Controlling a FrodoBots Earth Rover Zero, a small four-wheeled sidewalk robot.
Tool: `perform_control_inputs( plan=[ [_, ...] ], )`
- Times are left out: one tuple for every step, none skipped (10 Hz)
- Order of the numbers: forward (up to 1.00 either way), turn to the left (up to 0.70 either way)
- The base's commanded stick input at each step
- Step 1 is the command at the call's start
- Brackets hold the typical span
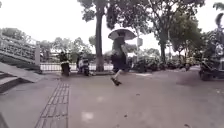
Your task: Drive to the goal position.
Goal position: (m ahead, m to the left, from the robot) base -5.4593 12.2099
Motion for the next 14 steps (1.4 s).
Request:
perform_control_inputs(
  plan=[
    [0.45, 0.0],
    [0.45, 0.0],
    [0.45, 0.0],
    [0.45, 0.0],
    [0.45, 0.0],
    [0.45, 0.0],
    [0.45, 0.0],
    [0.45, 0.0],
    [0.45, 0.0],
    [0.45, 0.23],
    [0.45, 0.27],
    [0.45, 0.27],
    [0.45, 0.27],
    [0.45, 0.27]
  ],
)
